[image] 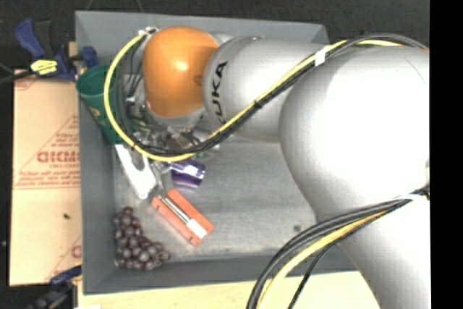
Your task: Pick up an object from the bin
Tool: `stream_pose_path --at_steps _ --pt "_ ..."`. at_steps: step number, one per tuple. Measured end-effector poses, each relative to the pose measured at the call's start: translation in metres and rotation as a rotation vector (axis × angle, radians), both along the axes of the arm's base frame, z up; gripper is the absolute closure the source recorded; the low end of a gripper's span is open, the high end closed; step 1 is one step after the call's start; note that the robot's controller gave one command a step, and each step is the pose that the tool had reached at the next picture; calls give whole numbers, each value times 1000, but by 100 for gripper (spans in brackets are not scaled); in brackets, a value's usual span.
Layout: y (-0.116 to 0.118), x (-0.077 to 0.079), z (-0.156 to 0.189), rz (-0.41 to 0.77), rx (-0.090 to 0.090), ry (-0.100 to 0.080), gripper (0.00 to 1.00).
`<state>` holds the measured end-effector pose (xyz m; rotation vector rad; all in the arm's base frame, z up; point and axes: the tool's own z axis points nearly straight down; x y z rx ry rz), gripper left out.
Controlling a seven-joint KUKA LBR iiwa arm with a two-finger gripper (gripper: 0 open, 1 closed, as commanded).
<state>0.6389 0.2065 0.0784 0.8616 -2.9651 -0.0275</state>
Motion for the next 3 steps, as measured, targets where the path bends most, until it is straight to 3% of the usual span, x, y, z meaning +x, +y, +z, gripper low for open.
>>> stream_pose_path --at_steps 1,2,3 --pt "0 0 0 0 0 0 100" --pt "-2 -6 19 3 -6 14 100" --pt "-2 -2 60 2 -1 -5 100"
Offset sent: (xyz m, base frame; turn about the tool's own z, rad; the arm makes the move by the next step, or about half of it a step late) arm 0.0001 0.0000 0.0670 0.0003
